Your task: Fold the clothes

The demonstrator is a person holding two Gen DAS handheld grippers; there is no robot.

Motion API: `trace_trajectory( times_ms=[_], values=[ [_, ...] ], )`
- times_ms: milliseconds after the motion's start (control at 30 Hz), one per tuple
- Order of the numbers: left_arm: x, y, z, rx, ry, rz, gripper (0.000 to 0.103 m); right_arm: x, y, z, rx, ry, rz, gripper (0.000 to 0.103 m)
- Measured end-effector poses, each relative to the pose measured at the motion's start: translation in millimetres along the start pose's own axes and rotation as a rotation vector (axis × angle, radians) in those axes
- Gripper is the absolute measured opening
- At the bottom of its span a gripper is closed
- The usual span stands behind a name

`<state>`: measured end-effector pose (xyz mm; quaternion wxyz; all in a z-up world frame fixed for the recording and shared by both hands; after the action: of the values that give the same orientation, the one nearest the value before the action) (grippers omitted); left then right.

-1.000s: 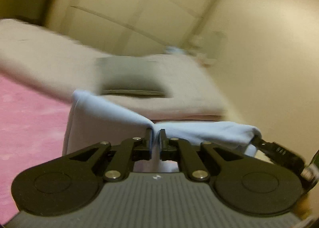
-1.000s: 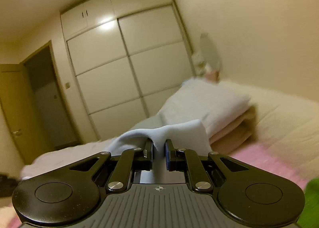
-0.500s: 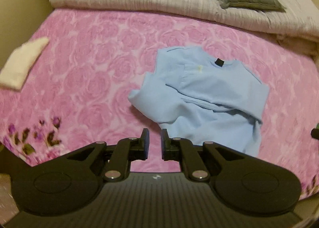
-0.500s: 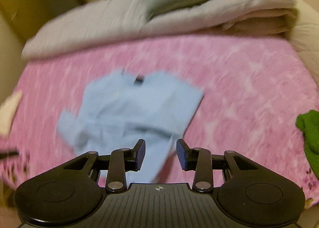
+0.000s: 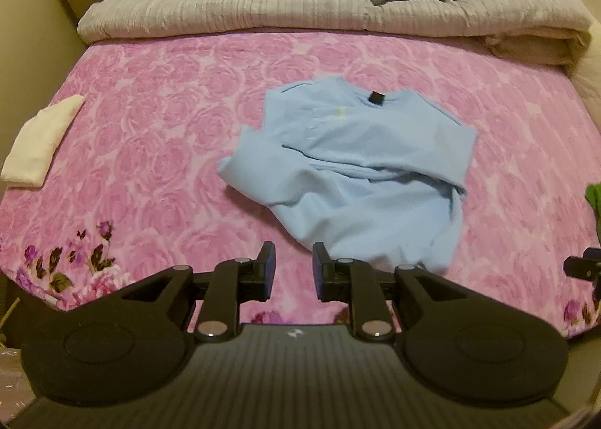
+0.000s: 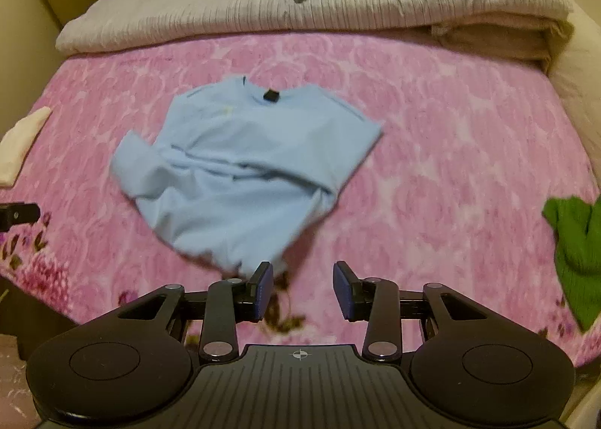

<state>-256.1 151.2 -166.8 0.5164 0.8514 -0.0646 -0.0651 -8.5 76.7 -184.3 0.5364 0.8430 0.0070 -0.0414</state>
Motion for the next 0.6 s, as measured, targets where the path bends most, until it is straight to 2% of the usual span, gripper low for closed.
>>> trace_trajectory(
  times_ms=[267, 400, 600],
  values=[
    [24.0, 42.6, 51.7, 0.031, -0.01, -0.018, 0.022, 7.7, 33.2, 56.0, 0.022, 0.009, -0.021, 0.039],
    [26.9, 62.6, 75.0, 0.045, -0.001, -0.02, 0.025, 4.7, 46.0, 78.1, 0.034, 0.027, -0.038, 0.039],
    [24.2, 78.6, 100.2, 0.045, 0.007, -0.032, 0.026, 2.6, 57.5, 104.4, 0.037, 0.034, -0.049, 0.04]
  ],
)
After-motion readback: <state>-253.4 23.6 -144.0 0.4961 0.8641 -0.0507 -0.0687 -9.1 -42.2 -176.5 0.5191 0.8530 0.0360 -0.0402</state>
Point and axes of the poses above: each gripper's, at about its wrist camera, not at the fingertips, and y roughly against the way its jaws point, x to its right, z to its underside, the point moved 8 cm from there along -y, roughly the way its jaws point, and after that the axes turned 5 degrees about y, right-handed, at the moved point
